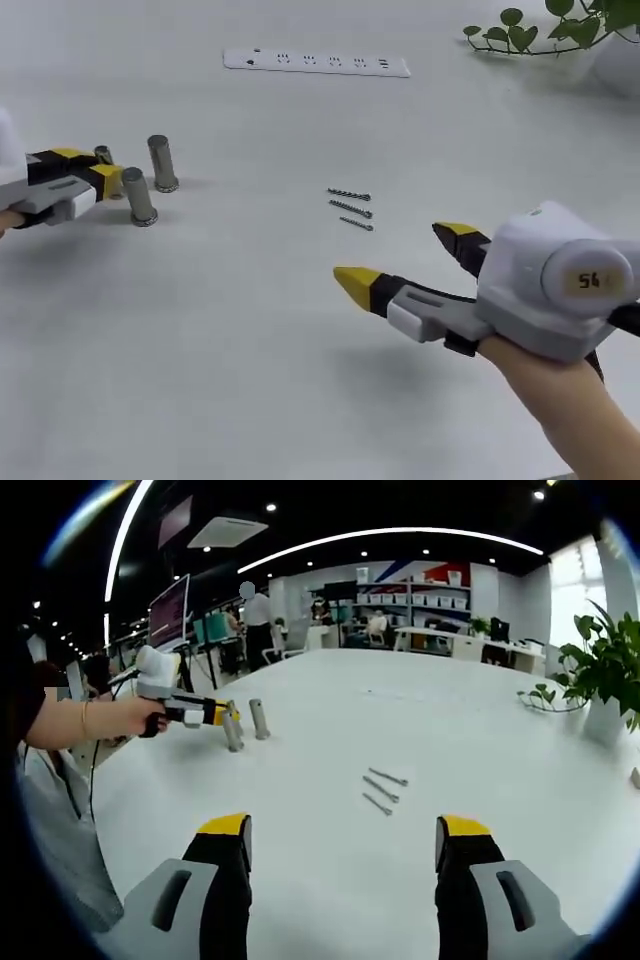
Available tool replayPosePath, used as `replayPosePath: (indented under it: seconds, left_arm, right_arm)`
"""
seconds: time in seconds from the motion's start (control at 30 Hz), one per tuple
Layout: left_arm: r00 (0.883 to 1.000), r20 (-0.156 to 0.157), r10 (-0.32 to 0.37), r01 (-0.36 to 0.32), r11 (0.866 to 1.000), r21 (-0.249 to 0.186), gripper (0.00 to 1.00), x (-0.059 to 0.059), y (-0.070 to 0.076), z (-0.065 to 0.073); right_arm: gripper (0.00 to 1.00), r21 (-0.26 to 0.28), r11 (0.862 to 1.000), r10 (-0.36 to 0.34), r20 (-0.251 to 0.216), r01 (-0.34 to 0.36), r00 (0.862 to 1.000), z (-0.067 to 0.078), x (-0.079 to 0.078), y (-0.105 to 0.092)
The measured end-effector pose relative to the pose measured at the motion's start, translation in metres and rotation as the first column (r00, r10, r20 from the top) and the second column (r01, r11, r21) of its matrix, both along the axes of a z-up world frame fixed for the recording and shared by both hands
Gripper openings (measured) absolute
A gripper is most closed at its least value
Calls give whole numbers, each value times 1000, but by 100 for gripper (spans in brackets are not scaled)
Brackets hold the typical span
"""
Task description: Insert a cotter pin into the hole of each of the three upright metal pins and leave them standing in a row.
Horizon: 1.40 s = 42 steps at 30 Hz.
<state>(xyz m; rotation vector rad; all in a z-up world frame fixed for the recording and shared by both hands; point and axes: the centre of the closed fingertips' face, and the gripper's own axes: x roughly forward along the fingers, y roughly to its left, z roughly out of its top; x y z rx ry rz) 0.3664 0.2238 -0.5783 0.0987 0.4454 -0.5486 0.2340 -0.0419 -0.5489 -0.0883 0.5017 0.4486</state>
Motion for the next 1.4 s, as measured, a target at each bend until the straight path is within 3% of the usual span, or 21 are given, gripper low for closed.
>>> replayPosePath:
  seconds: [0.23,0.43,0.7,0.8,1.17,1.4]
  left_arm:
    - [1000,-6,-7,7,1000,-3,6,0,0,0]
    - [1000,-3,-24,24,999,28,6,-2,3,0]
    - [999,-13,-42,42,998,35,5,-8,6,0]
    - [998,-15,-54,54,997,60,5,-15,8,1]
    - [997,-29,-69,71,996,46,5,-41,12,5]
    - [994,-19,-106,107,993,43,5,-62,-1,14]
  right_arm:
    - [71,0,1000,14,-12,-14,1000,-2,-3,4]
    - [71,2,1000,20,-13,-20,1000,-1,-2,6]
    - [71,-1,1000,29,-13,-29,1000,1,-1,9]
    - [71,-1,999,36,-16,-36,999,1,-2,10]
    - [71,5,999,49,-24,-49,999,0,-7,14]
    - [70,14,998,58,-29,-57,998,0,-10,17]
